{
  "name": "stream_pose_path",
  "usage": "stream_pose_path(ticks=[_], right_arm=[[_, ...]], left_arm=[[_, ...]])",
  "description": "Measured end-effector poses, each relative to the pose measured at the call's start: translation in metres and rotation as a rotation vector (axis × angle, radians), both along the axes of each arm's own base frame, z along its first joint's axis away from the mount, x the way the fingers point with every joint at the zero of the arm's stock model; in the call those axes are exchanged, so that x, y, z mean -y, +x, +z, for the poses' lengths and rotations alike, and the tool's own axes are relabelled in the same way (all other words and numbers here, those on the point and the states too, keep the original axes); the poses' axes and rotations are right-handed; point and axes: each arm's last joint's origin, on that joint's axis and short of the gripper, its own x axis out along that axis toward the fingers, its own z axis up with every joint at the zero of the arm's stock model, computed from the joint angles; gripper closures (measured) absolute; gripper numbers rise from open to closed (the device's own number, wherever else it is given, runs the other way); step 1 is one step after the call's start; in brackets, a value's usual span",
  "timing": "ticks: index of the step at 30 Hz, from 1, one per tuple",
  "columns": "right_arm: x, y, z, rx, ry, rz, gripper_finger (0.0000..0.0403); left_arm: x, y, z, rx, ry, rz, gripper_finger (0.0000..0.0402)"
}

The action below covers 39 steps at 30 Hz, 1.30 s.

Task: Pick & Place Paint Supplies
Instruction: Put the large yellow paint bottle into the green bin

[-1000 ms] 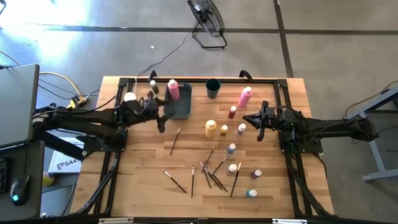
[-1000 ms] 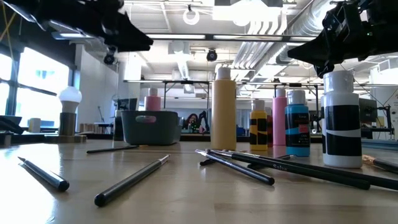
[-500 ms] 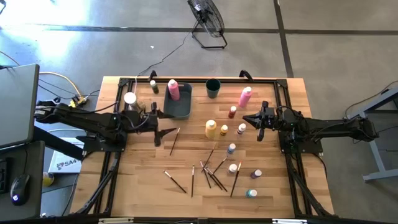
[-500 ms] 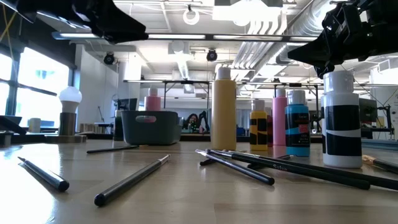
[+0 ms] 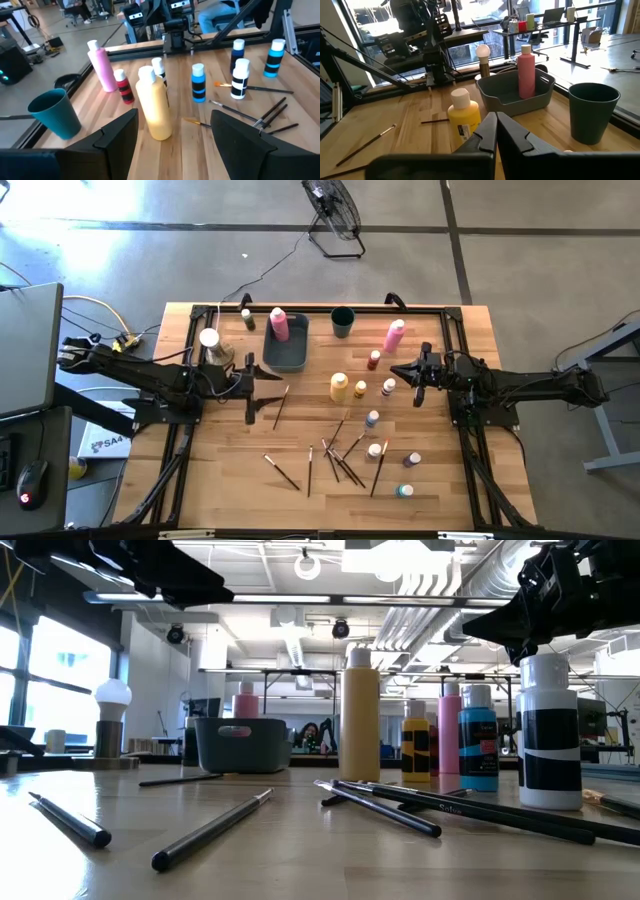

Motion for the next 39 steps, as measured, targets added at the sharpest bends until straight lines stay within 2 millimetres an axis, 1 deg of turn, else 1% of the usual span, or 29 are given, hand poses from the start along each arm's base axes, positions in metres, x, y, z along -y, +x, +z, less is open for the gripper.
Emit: stream_pose_path(ticks=[5,9,13,17,22,24,27,31,33,37,39], right_arm=[[0.000,0.000,0.000,-0.002,-0.009,0.000,0.0400],[0.000,0.000,0.000,-0.002,-0.010,0.001,0.0400],[0.000,0.000,0.001,0.005,-0.011,0.001,0.0400],[0.000,0.000,0.002,0.018,-0.013,0.001,0.0400],[0.000,0.000,0.004,0.037,-0.040,0.001,0.0400],[0.000,0.000,0.005,0.039,-0.041,0.002,0.0400],[0.000,0.000,0.005,0.046,-0.042,0.001,0.0400],[0.000,0.000,0.006,0.047,-0.066,0.002,0.0400],[0.000,0.000,0.006,0.046,-0.071,0.002,0.0400],[0.000,0.000,0.006,0.046,-0.072,0.002,0.0400],[0.000,0.000,0.006,0.047,-0.072,0.002,0.0400]], left_arm=[[0.000,0.000,0.001,0.007,-0.002,0.000,0.0158],[0.000,0.001,0.006,0.063,-0.015,0.000,0.0158],[0.001,0.004,0.007,0.086,-0.027,0.002,0.0158],[0.002,0.014,0.004,0.106,-0.027,0.007,0.0158],[0.003,0.035,-0.006,0.144,-0.018,0.051,0.0158],[-0.001,0.043,-0.012,0.142,-0.013,0.079,0.0158],[-0.015,0.051,-0.018,0.144,-0.046,0.112,0.0158],[-0.034,0.060,-0.025,0.162,-0.171,0.031,0.0158],[-0.040,0.063,-0.024,0.180,-0.204,-0.010,0.0158],[-0.046,0.074,-0.024,0.163,-0.210,-0.019,0.0158],[-0.046,0.080,-0.026,0.141,-0.162,-0.028,0.0158]])
